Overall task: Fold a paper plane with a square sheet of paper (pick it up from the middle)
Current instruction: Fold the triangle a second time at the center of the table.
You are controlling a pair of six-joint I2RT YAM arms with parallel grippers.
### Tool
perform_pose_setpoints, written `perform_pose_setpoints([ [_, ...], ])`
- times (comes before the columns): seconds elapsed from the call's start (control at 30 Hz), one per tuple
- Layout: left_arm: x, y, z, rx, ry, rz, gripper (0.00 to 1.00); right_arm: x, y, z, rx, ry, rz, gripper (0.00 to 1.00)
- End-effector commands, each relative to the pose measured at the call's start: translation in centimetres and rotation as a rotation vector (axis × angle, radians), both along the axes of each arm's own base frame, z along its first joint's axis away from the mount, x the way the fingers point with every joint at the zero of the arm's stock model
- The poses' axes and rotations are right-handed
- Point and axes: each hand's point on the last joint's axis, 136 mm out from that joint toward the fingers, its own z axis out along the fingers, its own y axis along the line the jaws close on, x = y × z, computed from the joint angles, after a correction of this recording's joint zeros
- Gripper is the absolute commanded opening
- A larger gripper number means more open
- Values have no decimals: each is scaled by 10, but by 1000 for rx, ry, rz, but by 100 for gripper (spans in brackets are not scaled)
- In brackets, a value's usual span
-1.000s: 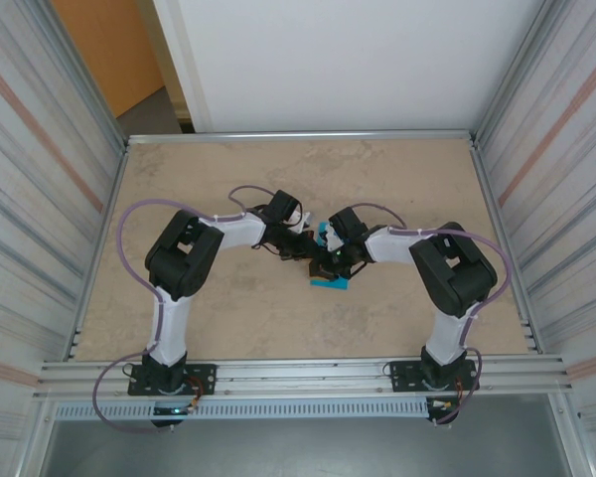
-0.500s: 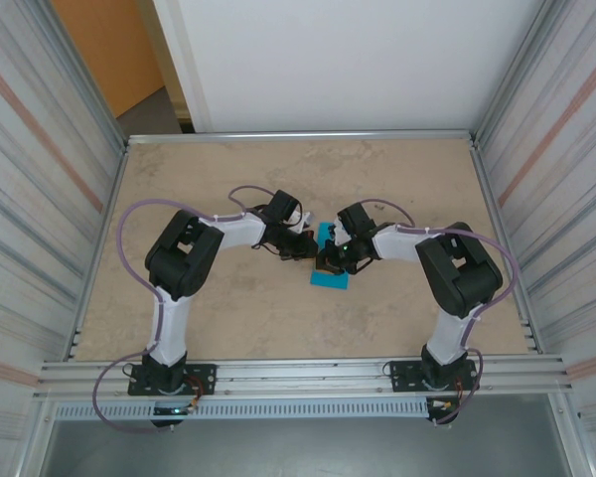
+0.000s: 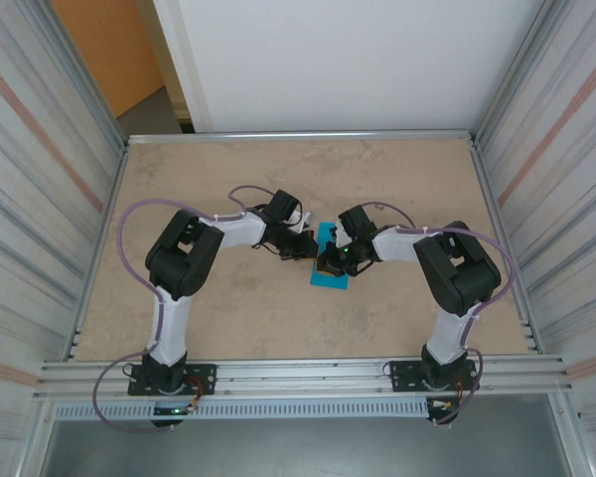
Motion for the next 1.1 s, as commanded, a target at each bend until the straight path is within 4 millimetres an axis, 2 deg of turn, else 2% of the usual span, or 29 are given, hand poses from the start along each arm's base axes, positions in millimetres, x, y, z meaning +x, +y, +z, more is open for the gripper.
perform_pose_setpoints([
  [0.0, -7, 16, -21, 104, 47, 26, 6, -28, -27, -41, -140, 134, -51, 10],
  [0.03, -4, 15, -18, 98, 44, 32, 7, -29, -28, -41, -144, 139, -54, 10],
  [0.07, 2, 11, 4, 68, 1, 38, 10, -29, -29, -42, -147, 145, -57, 10],
  [0.17, 10, 14, 32, 52, -59, 76, 15, -31, -30, -44, -153, 157, -60, 10],
  [0.27, 15, 25, 49, 59, -99, 135, 21, -31, -30, -45, -156, 163, -62, 10],
  [0.33, 13, 32, 52, 59, -105, 165, 22, -31, -31, -46, -160, 166, -64, 10],
  [0.47, -3, 37, 52, 15, -63, 203, 17, -32, -31, -47, -163, 174, -68, 10],
  [0.77, -63, 24, 35, -58, 79, 160, 2, -32, -32, -49, -165, 192, -82, 8],
  [1.07, -74, 14, 22, -89, 136, 134, 0, -32, -32, -51, -167, 207, -93, 6],
])
